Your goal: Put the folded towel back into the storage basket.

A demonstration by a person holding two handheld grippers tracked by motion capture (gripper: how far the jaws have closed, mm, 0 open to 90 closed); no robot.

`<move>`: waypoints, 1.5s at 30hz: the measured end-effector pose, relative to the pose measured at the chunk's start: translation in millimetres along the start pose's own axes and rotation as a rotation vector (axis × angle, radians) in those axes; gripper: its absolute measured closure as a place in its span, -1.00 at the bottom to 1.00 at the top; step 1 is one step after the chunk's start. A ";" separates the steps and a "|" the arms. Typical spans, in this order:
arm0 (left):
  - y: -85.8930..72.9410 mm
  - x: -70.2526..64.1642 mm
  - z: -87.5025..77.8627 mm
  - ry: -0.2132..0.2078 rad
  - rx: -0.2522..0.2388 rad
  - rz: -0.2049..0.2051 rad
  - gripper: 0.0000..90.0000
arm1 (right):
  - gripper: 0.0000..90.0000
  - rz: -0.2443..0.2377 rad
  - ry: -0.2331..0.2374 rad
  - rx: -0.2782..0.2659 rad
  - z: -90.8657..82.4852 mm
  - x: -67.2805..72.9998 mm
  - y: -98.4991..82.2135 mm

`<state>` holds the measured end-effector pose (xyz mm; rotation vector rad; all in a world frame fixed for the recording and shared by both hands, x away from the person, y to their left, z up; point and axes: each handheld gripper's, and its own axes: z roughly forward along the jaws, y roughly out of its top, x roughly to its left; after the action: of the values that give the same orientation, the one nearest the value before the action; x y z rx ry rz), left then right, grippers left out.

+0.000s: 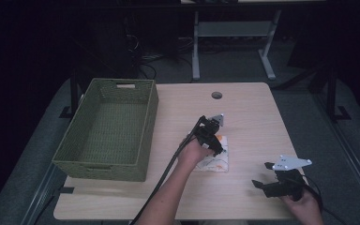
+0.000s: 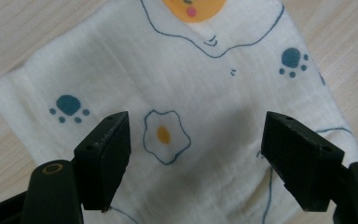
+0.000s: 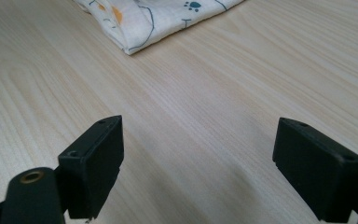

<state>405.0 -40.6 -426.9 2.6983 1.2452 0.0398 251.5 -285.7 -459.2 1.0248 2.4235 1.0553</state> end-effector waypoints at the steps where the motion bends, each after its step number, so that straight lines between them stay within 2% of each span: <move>1: 0.4 0.1 1.5 0.000 0.002 -0.001 -0.44 | -0.64 0.000 0.000 0.000 -0.1 0.1 0.0; 5: 0.7 1.5 8.6 0.005 0.021 -0.004 -0.34 | -0.64 0.003 0.000 0.001 -0.7 0.6 -0.1; 7: 0.4 2.2 9.4 0.011 0.015 -0.005 -0.33 | -0.64 0.005 0.001 0.000 -0.8 0.5 -0.1; 15: -0.9 -1.4 9.3 0.051 0.010 0.025 -0.17 | -0.64 -0.002 0.003 -0.003 -0.2 1.6 0.5; 29: -2.4 8.5 5.2 0.070 0.006 0.037 0.50 | -0.64 -0.002 0.002 0.001 0.0 2.0 0.9; 33: -1.1 9.3 5.1 0.079 0.014 0.048 0.64 | -0.64 -0.003 0.002 0.001 0.1 2.1 1.0; 42: -1.0 12.1 4.7 0.083 0.014 0.077 0.77 | -0.64 -0.003 0.003 0.000 0.1 1.7 0.8; 43: -1.1 13.6 4.7 0.070 0.009 0.070 0.77 | -0.64 -0.003 0.002 -0.001 0.0 1.5 0.7; 45: -1.5 16.9 3.9 0.071 0.019 0.067 0.77 | -0.64 -0.002 0.001 -0.002 -0.1 0.9 0.5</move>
<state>415.3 -27.4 -431.7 2.7771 1.1800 0.1344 251.1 -284.8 -458.8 1.0212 2.4237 1.0575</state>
